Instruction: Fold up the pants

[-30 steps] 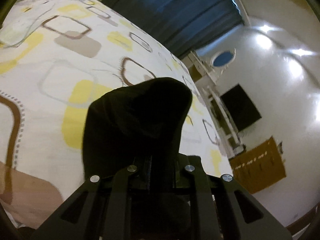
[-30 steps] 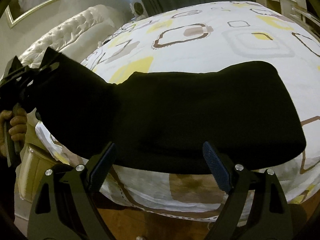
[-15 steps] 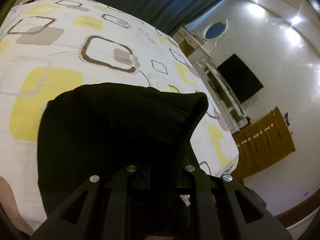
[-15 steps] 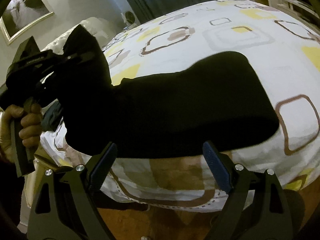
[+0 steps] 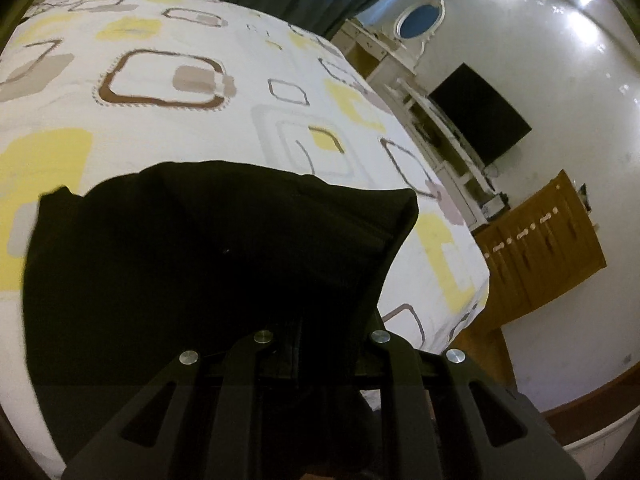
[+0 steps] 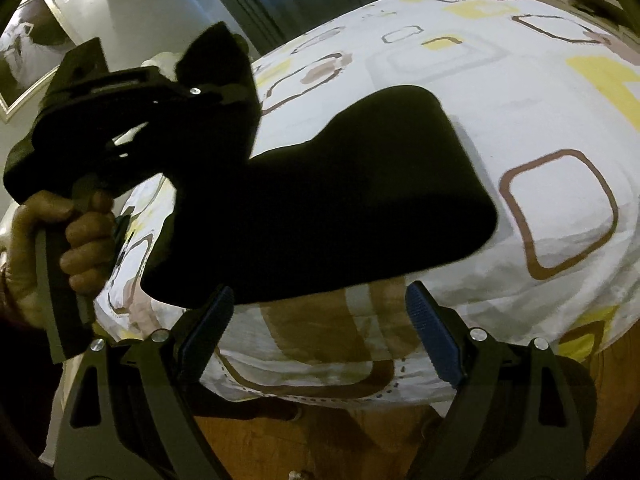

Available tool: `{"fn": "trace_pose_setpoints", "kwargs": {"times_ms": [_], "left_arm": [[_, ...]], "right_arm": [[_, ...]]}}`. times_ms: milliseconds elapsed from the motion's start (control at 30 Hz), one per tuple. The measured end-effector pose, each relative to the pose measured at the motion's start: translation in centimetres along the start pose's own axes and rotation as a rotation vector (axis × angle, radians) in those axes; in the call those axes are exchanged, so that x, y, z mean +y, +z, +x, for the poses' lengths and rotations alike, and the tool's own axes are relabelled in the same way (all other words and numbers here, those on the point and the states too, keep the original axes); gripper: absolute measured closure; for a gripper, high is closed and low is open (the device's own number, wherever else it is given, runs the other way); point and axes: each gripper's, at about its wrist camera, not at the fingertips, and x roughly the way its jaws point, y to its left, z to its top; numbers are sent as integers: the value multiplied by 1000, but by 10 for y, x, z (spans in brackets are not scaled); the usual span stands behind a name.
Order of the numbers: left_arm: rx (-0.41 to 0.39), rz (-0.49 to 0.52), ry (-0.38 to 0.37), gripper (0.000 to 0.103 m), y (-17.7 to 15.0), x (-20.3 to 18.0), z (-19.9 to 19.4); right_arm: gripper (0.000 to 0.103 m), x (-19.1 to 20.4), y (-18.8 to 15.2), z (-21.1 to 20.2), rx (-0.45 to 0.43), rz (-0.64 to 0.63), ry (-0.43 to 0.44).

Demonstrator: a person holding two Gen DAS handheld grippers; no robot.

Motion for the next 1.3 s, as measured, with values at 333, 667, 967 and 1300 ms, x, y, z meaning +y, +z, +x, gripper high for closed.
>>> {"fn": "trace_pose_setpoints", "kwargs": {"times_ms": [333, 667, 967, 1300], "left_arm": [[73, 41, 7, 88, -12, -28, 49], [89, -7, 63, 86, -16, -32, 81], [68, -52, 95, 63, -6, -42, 102], [-41, -56, -19, 32, 9, -50, 62]], "right_arm": [[15, -30, -2, -16, -25, 65, -33], [15, -52, 2, -26, -47, 115, -56], [15, -62, 8, -30, -59, 138, -74], [15, -74, 33, -44, -114, 172, -64]]}}
